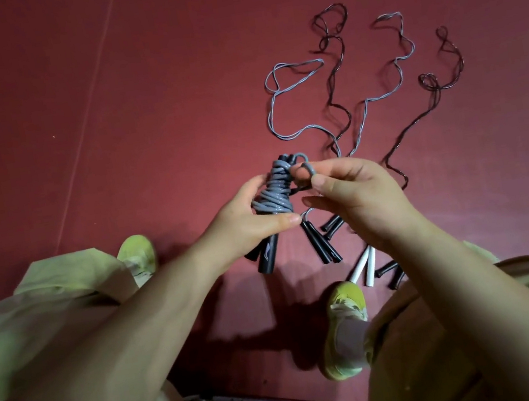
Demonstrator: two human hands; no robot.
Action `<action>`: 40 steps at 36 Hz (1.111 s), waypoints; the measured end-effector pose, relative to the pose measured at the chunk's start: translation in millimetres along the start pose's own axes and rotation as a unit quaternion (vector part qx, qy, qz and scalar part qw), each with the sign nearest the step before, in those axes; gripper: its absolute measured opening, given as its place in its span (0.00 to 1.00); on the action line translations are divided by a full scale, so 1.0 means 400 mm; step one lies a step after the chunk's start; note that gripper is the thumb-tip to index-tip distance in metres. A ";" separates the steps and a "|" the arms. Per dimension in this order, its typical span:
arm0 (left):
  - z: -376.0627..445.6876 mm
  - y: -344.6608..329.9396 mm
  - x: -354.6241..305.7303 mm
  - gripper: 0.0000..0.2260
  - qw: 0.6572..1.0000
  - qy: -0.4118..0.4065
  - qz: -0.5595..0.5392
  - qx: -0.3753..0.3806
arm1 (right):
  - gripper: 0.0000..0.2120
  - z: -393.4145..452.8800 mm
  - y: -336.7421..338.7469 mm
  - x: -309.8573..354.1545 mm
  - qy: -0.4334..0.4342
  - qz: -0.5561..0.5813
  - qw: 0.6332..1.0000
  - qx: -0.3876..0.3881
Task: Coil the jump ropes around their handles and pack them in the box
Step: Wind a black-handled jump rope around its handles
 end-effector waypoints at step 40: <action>-0.008 -0.025 -0.021 0.31 0.986 0.018 -0.152 0.066 | 0.09 0.002 -0.009 -0.004 -0.119 -0.012 0.990 -0.075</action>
Point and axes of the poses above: each hand's wrist, its own z-axis towards the middle knuckle, its own y-axis out of the back of the hand, x = y × z, the point moved 1 cm from there along z, towards the middle knuckle
